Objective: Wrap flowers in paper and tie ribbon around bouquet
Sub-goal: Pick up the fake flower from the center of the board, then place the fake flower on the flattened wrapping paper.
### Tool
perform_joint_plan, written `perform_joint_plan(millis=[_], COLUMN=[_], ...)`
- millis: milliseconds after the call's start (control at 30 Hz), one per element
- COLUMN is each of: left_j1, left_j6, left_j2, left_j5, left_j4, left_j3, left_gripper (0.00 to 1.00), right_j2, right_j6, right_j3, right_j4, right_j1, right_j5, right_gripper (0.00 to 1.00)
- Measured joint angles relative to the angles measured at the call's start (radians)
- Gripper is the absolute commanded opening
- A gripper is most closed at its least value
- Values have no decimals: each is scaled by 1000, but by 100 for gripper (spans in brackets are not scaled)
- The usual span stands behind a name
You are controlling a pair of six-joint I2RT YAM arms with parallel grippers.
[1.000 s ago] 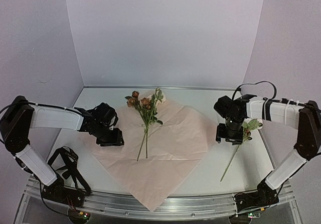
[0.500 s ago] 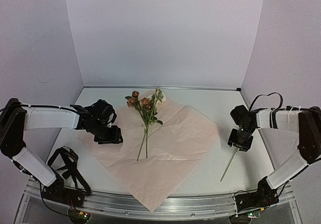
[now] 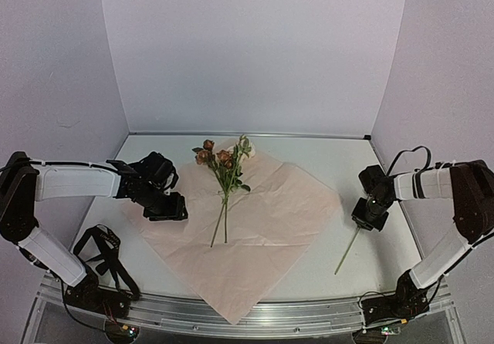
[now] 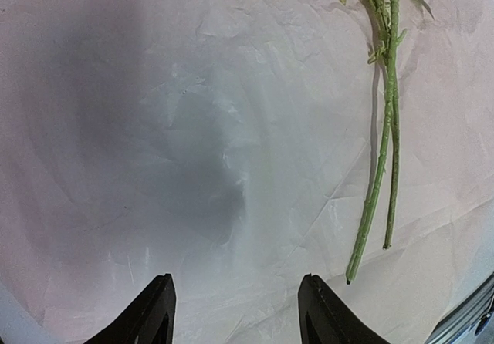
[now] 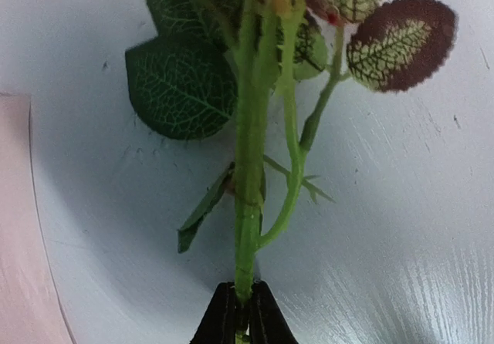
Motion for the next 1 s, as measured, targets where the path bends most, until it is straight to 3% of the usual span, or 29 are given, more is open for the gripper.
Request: perform_joint_plan(millis=[267, 567, 1000], left_j1=[0, 2, 15], left_j6=[-6, -32, -47], left_j2=[0, 0, 7], left_j5=[-5, -16, -10], left_j4=[-1, 1, 31], left_j3=[0, 0, -6], left_gripper=[60, 61, 62], right_j2=[-56, -117, 280], right_j6=[-63, -164, -218], right_j3=[22, 284, 803], right_j4=[-100, -233, -192], right_j1=[2, 132, 382], right_j5=[-28, -80, -270], right_gripper=[0, 0, 0])
